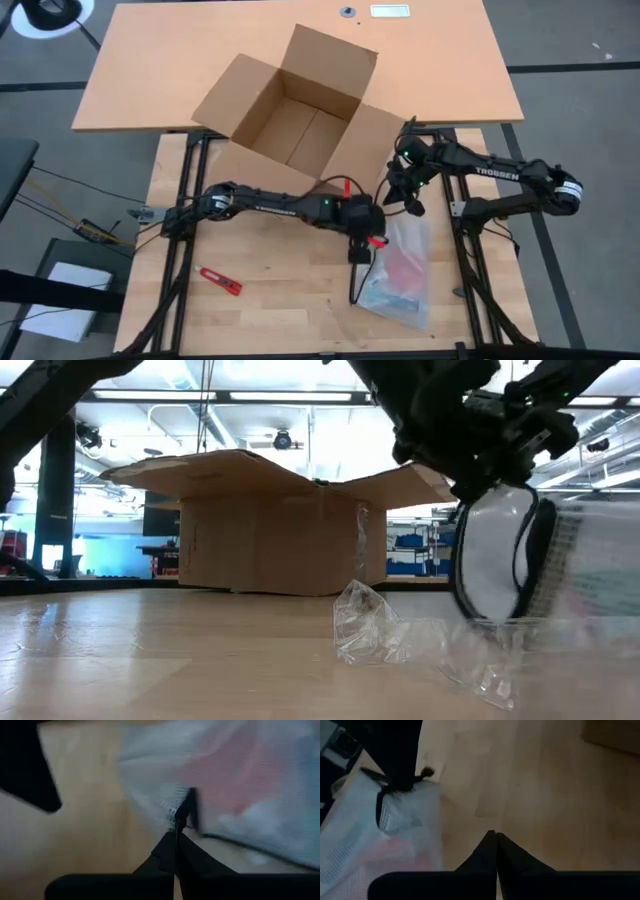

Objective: Unpack boxes
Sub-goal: Close the zip bag

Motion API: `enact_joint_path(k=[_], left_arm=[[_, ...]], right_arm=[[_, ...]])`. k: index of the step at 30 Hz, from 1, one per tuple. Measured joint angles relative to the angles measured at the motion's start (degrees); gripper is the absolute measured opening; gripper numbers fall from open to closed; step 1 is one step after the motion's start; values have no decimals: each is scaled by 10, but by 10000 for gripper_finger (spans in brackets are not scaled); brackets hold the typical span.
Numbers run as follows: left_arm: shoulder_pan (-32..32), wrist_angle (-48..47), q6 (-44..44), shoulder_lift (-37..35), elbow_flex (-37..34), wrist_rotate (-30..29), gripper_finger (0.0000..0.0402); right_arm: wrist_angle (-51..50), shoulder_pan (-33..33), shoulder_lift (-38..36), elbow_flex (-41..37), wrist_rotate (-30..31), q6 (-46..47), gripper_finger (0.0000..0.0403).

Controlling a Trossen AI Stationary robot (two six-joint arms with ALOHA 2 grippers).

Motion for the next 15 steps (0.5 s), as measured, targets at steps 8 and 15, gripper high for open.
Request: enact_joint_path(k=[8,15], left_arm=[[20,-1,-7,0,3,-15,9],[37,16,3,-1,5,-2,10]], right_arm=[[-40,26,-10,56,-10,54,33],[-78,69,-10,60,12,-3,133]])
